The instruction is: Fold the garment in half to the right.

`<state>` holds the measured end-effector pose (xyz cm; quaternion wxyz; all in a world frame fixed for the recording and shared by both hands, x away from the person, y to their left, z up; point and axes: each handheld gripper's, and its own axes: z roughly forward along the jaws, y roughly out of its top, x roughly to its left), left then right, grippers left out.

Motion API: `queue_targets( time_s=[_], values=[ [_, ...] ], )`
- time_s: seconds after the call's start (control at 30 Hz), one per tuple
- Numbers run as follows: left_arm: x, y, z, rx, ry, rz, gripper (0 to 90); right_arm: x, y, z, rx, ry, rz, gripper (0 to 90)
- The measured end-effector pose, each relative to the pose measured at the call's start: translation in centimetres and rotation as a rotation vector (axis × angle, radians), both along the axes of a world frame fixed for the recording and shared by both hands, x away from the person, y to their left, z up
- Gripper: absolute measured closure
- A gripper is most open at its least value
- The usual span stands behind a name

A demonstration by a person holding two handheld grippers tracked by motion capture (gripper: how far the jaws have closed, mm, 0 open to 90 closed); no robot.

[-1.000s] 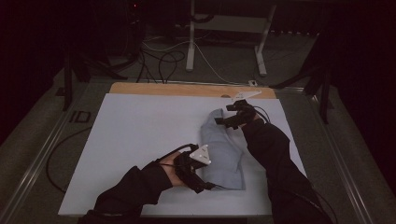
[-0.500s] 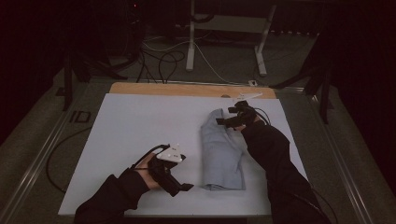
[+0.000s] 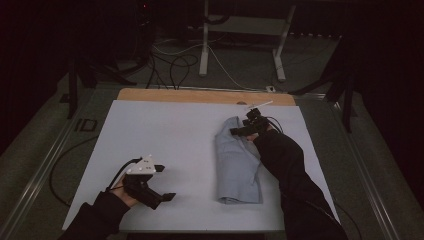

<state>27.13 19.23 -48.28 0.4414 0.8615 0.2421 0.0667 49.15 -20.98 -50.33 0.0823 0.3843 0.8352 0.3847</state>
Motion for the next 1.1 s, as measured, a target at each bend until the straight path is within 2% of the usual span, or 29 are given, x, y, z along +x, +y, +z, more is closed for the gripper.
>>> queue_targets(
  time_s=[0.03,0.07,0.1,0.13,0.17,0.2,0.27,0.33,0.4,0.5,0.57,0.67,0.83,0.93,1.0,1.03,1.07,1.1],
  values=[
    [-0.2,0.7,-0.1,-0.004,-0.012,0.024,0.7,0.1,0.0,-0.2,-0.001,0.009,-0.006,31.1],
    [-0.4,1.2,-0.1,-0.014,-0.023,0.042,0.8,0.1,0.0,-0.4,-0.001,0.022,-0.004,37.1],
    [-0.6,1.7,-0.2,-0.027,-0.029,0.053,0.8,0.1,0.1,-0.5,-0.022,0.025,0.009,52.5],
    [-0.7,2.2,-0.3,-0.041,-0.037,0.063,0.8,0.1,0.1,-0.5,-0.022,0.025,0.009,52.5],
    [-0.9,2.6,-0.4,-0.05,-0.047,0.077,0.8,0.0,0.2,-0.6,-0.047,0.015,0.022,61.7],
    [-1.1,3.2,-0.6,-0.052,-0.056,0.099,0.8,-0.2,0.5,-0.4,-0.063,0.002,0.027,79.9],
    [-1.2,3.6,-1.0,-0.05,-0.052,0.108,0.7,-0.2,0.7,-0.1,-0.055,-0.02,0.04,84.1],
    [-1.2,3.8,-1.4,-0.053,-0.043,0.116,0.7,-0.1,0.9,0.4,-0.041,-0.031,0.048,84.5],
    [-1.3,4.0,-1.8,-0.053,-0.039,0.114,0.7,0.2,1.0,0.6,-0.022,-0.021,0.045,84.5],
    [-1.3,4.1,-2.1,-0.057,-0.031,0.116,0.7,0.6,1.0,0.2,-0.077,-0.009,0.027,84.4],
    [-1.3,4.1,-2.3,-0.056,-0.032,0.115,0.7,0.9,0.8,-0.2,-0.093,0.005,0.006,84.2],
    [-1.3,4.3,-2.4,-0.056,-0.028,0.115,0.7,1.2,0.6,-1.0,-0.102,0.024,-0.019,83.5],
    [-1.2,4.5,-2.4,-0.056,-0.031,0.119,0.7,1.4,0.8,-1.6,-0.11,0.043,-0.024,81.5],
    [-1.2,4.6,-2.3,-0.056,-0.036,0.124,0.7,1.5,0.8,-1.5,-0.132,0.034,-0.02,74.1],
    [-1.3,4.7,-2.3,-0.06,-0.037,0.126,0.7,1.5,1.0,-1.3,-0.142,0.028,-0.018,64.7],
    [-1.3,4.7,-2.3,-0.06,-0.037,0.126,0.7,1.5,1.0,-1.3,-0.142,0.028,-0.018,64.7],
    [-1.3,4.7,-2.3,-0.064,-0.04,0.123,0.7,1.4,1.0,-1.1,-0.151,0.01,-0.014,53.2],
    [-1.3,4.7,-2.3,-0.064,-0.04,0.123,0.7,1.3,1.0,-0.9,-0.131,0.011,-0.017,47.8]
  ],
)
